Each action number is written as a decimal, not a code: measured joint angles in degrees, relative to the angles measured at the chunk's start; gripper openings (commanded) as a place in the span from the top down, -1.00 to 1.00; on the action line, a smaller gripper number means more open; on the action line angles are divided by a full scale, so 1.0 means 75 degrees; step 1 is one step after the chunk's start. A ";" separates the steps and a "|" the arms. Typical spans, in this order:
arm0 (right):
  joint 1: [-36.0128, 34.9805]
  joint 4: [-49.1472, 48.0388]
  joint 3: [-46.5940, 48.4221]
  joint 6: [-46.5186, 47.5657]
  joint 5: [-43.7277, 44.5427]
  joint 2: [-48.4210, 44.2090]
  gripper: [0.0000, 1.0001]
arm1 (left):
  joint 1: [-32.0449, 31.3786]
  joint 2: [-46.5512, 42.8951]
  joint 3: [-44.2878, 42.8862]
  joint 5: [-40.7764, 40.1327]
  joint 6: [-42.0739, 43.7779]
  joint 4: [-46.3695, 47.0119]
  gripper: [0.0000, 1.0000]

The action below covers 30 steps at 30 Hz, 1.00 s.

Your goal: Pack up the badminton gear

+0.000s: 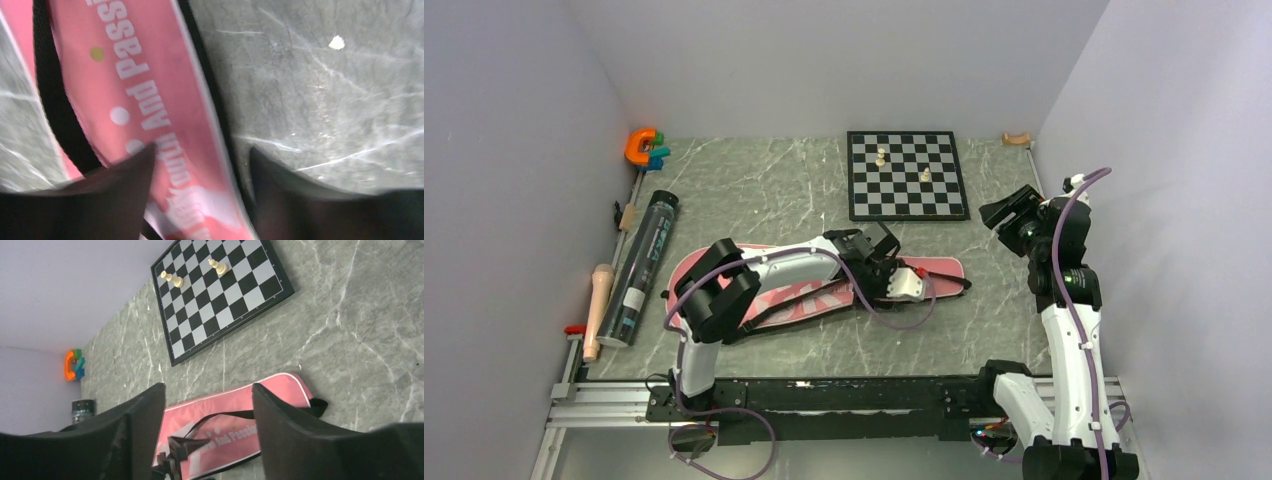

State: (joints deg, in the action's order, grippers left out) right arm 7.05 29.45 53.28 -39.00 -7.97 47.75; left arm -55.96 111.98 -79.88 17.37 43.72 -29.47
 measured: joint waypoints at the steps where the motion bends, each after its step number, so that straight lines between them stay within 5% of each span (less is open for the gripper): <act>1: 0.0000 0.0000 0.0003 0.0006 0.0003 0.0006 -0.62 | 0.0044 0.0003 -0.0079 0.0050 -0.0087 -0.0119 -0.98; 4: 0.0000 0.0015 0.0020 0.0085 0.0079 0.0102 -0.97 | 0.0152 0.0003 -0.0391 0.0163 -0.0463 -0.0568 -0.99; 13: 0.0000 0.0058 0.0219 0.0146 0.1201 0.0857 -1.00 | 0.1174 -0.1201 -0.1052 0.1032 -0.1906 -0.1317 -0.99; 19: 0.0006 -0.0880 -0.0385 0.0149 0.2425 0.0804 -1.00 | 0.4418 -0.2908 -0.1218 0.1690 -0.2920 -0.1212 -0.99; 25: -0.0023 -0.2448 -0.1113 0.0708 0.2541 0.1399 -1.00 | 0.7682 -0.3652 0.0265 0.2180 -0.3949 -0.0501 -0.99; 30: -0.0516 -0.3809 -0.1317 0.1676 0.2710 0.2471 -1.00 | 0.9171 -0.3354 0.1539 0.2124 -0.4616 -0.0029 -0.99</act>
State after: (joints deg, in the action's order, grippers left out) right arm 3.18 0.89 43.40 -26.44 12.36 66.28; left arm 12.82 86.83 -68.34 33.30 9.10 -29.69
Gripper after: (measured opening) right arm 0.995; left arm 0.994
